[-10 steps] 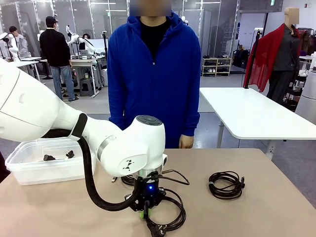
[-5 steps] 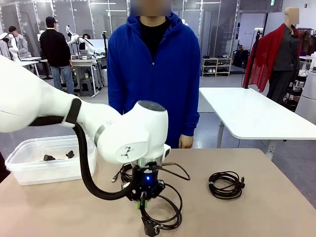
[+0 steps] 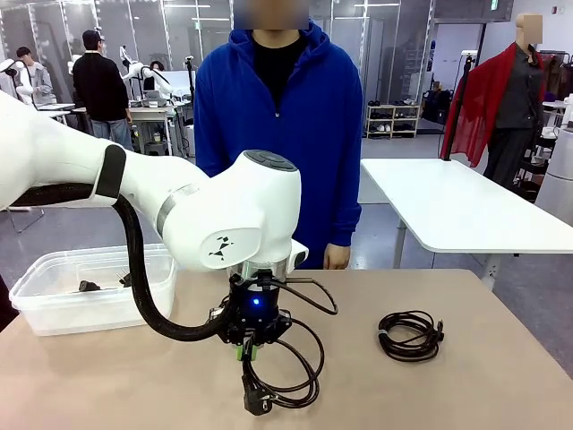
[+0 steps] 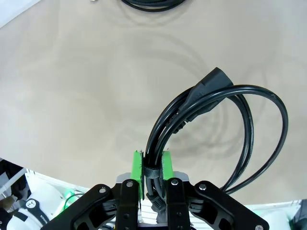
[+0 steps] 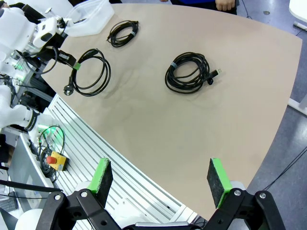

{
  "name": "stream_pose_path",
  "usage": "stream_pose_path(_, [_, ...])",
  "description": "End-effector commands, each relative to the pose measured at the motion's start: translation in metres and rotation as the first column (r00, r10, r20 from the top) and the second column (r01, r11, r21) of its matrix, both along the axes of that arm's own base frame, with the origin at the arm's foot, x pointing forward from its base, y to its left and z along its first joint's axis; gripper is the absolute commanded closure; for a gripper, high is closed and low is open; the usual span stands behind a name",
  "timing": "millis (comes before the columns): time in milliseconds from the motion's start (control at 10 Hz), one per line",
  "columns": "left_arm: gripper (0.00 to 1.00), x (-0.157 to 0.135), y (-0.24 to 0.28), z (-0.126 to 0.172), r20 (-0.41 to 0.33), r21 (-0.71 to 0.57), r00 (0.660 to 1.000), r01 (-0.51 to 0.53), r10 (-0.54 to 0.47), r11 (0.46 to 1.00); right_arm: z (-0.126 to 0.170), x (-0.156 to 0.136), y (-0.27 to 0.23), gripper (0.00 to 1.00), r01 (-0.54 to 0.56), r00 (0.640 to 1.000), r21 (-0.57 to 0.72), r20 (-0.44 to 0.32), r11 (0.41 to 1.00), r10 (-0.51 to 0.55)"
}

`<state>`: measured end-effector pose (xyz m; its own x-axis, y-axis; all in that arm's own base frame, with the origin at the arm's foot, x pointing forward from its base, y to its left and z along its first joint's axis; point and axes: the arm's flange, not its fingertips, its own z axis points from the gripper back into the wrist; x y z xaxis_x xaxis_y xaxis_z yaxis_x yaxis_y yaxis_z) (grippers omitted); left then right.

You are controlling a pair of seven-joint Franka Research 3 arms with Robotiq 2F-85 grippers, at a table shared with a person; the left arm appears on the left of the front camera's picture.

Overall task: Organize and store the cables.
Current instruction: Place the Power Cable into the Organizing box.

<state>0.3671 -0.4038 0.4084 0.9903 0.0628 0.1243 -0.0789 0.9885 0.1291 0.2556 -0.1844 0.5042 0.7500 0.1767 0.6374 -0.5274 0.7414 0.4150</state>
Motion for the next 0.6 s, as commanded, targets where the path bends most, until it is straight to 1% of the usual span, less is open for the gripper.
stream_pose_path(0, [0.88,-0.0017,-0.0009,0.0005,0.003,-0.001,1.0,-0.017,0.017,1.0,0.0014,-0.0012,-0.0013,0.0,-0.015,1.0,0.003,0.016,1.0,0.015])
stream_pose_path(500, [0.88,-0.0017,-0.0009,0.0005,0.003,-0.001,1.0,-0.017,0.017,1.0,0.0014,-0.0012,-0.0013,0.0,-0.015,1.0,0.003,0.016,1.0,0.015])
